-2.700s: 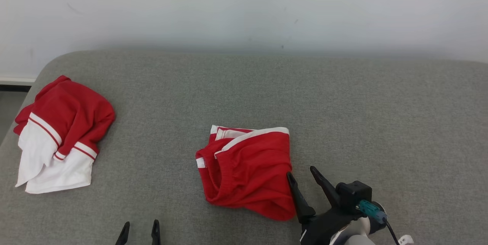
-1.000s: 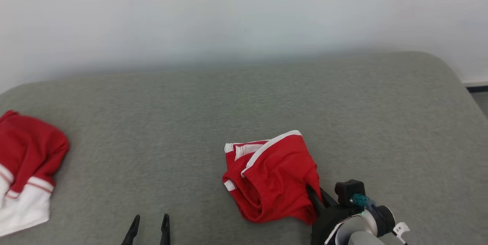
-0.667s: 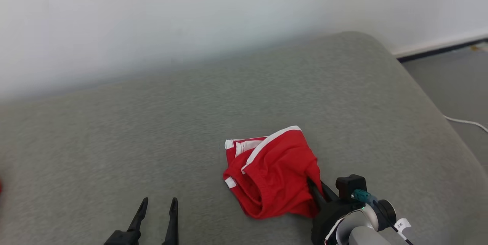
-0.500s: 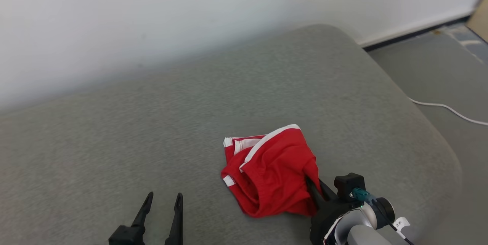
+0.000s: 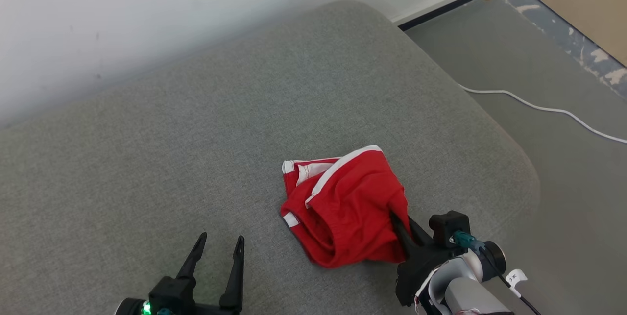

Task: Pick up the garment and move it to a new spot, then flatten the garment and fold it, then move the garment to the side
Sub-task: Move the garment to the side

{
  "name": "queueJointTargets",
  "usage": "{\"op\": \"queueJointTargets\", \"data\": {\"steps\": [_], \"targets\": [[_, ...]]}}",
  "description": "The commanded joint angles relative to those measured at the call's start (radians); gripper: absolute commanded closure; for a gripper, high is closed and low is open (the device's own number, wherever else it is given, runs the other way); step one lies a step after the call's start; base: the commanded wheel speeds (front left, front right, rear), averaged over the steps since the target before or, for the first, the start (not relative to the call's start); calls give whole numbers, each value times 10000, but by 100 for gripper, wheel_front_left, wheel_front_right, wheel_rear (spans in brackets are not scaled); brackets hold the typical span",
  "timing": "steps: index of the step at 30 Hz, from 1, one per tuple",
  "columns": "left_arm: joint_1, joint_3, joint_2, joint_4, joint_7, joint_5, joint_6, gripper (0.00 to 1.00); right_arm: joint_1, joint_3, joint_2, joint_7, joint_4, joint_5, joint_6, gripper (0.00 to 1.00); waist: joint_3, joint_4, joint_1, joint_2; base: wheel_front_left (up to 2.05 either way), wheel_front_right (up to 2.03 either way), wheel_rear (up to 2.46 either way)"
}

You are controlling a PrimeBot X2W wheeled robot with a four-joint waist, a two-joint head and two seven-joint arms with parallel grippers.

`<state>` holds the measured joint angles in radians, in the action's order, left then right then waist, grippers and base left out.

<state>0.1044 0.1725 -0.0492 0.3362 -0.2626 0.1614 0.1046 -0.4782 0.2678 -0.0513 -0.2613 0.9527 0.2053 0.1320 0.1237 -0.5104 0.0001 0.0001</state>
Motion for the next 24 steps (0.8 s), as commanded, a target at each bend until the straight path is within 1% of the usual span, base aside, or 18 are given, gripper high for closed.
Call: {"op": "queueJointTargets", "data": {"steps": [1,8,16,20,21,22,24], "targets": [[109,-20,-23,9,-31,-89,1,0,-186,6,11,-48,-27,-93,-26,100,224,-44,-1,-1,0,0,0],[289,13,-24,-39,-31,-430,84,0,-724,-594,12,-48,-104,-767,-26,100,812,744,-1,-1,0,0,0],[538,-80,-138,-90,-31,-888,180,0,-1885,-1541,-457,-46,22,-1840,-26,100,1510,1685,-1,-1,0,0,0],[686,-2,-271,-166,-31,-976,228,0,-2720,-1930,-597,-50,-173,-2076,-26,100,1796,2083,-1,-1,0,0,0],[686,-2,-271,-166,-31,-976,228,0,-2720,-1930,-597,-50,-173,-2076,-26,100,1796,2083,-1,-1,0,0,0],[708,12,-328,-203,-31,-1000,244,0,-3123,-2171,-628,-48,-314,-2112,-26,100,1880,2233,-1,-1,0,0,0],[728,42,-388,-218,-31,-1039,256,0,-3450,-2390,-736,-48,-426,-2225,-26,100,1940,2361,-1,-1,0,0,0]]}}
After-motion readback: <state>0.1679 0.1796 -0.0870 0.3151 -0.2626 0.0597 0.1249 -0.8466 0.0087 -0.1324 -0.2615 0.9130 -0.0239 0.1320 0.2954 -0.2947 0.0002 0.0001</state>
